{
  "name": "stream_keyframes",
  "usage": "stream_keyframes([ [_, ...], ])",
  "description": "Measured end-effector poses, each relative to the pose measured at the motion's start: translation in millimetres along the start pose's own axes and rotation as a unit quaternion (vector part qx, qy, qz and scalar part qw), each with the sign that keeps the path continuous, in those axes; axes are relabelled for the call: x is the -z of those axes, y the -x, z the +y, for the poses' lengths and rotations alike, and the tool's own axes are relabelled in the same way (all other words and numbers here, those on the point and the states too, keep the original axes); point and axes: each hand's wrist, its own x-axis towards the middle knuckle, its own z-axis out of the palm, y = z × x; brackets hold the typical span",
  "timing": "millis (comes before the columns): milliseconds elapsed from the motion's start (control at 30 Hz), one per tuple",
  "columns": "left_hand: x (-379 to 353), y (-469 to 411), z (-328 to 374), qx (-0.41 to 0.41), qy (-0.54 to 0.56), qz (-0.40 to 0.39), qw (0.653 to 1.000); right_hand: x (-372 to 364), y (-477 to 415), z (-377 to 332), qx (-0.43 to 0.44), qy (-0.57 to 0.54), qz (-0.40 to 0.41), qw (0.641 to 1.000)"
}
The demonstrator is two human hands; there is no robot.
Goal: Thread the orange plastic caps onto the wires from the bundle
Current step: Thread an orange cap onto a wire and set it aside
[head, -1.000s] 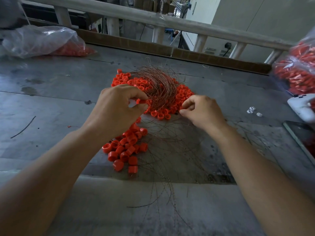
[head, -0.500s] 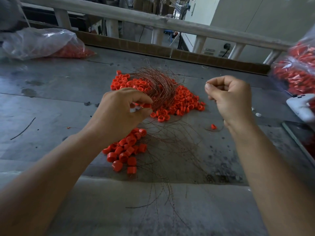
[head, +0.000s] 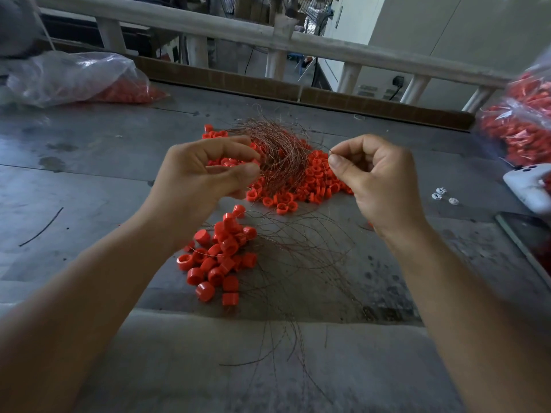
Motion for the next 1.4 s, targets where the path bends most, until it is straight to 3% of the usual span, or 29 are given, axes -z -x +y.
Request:
stream_keyframes([
  [200, 2, -2, -1, 0.125, 0.102, -0.083, 0.983, -2, 2, -1, 0.026, 0.021, 0.023, 0.999],
  [333, 5, -2, 0, 0.148, 0.203, -0.129, 0.959, -6, 4, -2, 0.036, 0.023, 0.019, 0.999],
  [633, -2, -4, -4, 0.124, 0.18, -0.044, 0.975, -13, 9, -4, 0.051, 0.032, -0.023, 0.998],
  [833, 4, -9, -5, 0.104, 0.172, 0.026, 0.979, -2, 1, 3, 0.032, 0.108, 0.038, 0.993],
  [967, 9, -16, -12, 0.131, 0.125, 0.105, 0.978, 16, -10, 11, -0.048, 0.069, 0.105, 0.991],
  [1100, 13, -16, -16, 0.155, 0.017, 0.081, 0.984, 16, -10, 11, -0.062, 0.048, 0.121, 0.99],
  [1233, 10, -11, -16, 0.069, -0.168, 0.1, 0.978, 10, -6, 12, -0.025, 0.09, 0.11, 0.99],
  [1400, 12, -9, -13, -0.008, -0.271, 0.107, 0.957, 9, -8, 15, -0.002, 0.1, 0.113, 0.989],
])
